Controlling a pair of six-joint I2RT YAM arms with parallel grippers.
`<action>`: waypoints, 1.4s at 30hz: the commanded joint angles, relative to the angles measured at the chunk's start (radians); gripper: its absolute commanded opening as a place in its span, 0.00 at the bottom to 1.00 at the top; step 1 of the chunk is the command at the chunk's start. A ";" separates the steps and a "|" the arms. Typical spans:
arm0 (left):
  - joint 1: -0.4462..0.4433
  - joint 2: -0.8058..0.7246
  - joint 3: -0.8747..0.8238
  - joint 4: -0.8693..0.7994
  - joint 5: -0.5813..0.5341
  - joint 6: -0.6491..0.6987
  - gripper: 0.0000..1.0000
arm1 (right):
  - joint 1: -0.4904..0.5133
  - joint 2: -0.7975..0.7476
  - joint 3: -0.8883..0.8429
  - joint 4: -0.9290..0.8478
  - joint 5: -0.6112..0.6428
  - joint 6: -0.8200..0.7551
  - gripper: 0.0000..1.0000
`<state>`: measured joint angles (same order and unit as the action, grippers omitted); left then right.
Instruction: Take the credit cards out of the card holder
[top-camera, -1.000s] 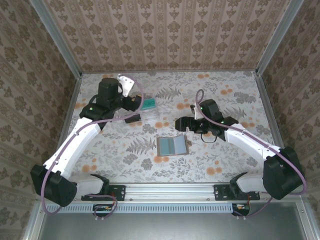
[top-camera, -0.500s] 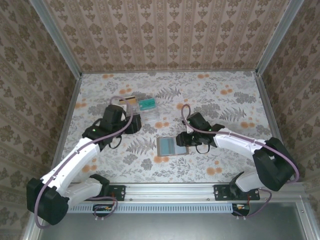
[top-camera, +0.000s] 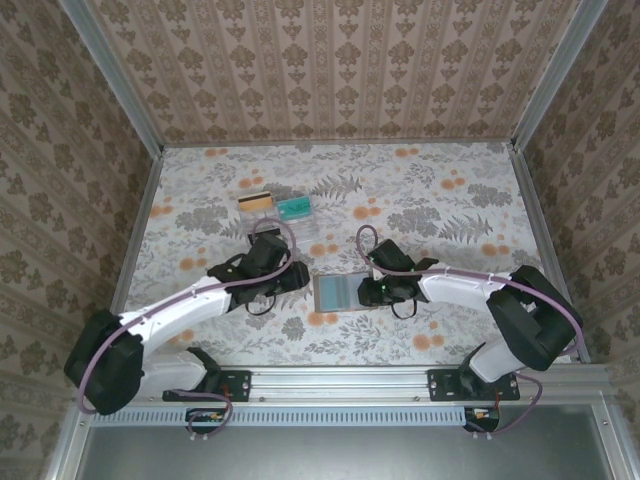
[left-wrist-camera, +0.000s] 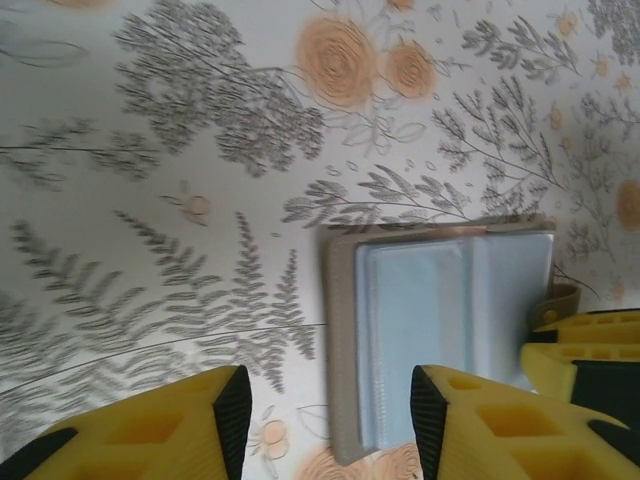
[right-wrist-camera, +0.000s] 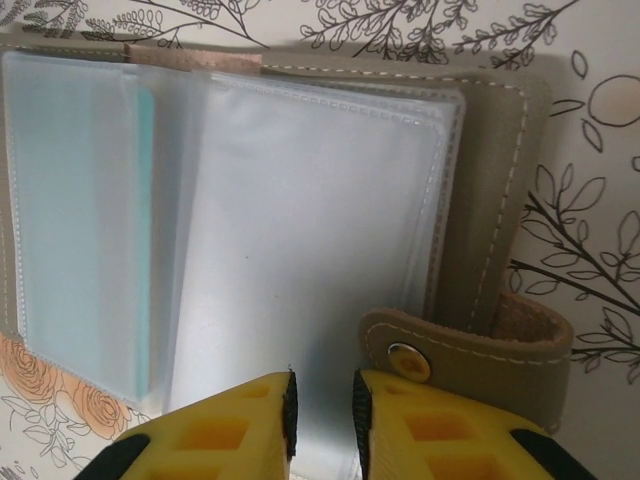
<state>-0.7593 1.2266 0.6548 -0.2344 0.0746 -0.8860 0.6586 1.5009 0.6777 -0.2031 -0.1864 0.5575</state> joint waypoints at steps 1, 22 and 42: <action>-0.018 0.066 -0.003 0.119 0.093 -0.057 0.44 | 0.019 0.019 -0.032 0.002 0.021 0.040 0.23; -0.054 0.293 0.098 0.141 0.210 -0.044 0.30 | 0.021 -0.083 0.040 -0.170 0.125 0.019 0.36; -0.064 0.353 0.132 0.047 0.197 -0.045 0.29 | 0.018 0.002 0.000 -0.089 0.067 0.042 0.23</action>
<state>-0.8177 1.5589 0.7559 -0.1394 0.2768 -0.9386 0.6762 1.4872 0.6941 -0.2909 -0.1020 0.5873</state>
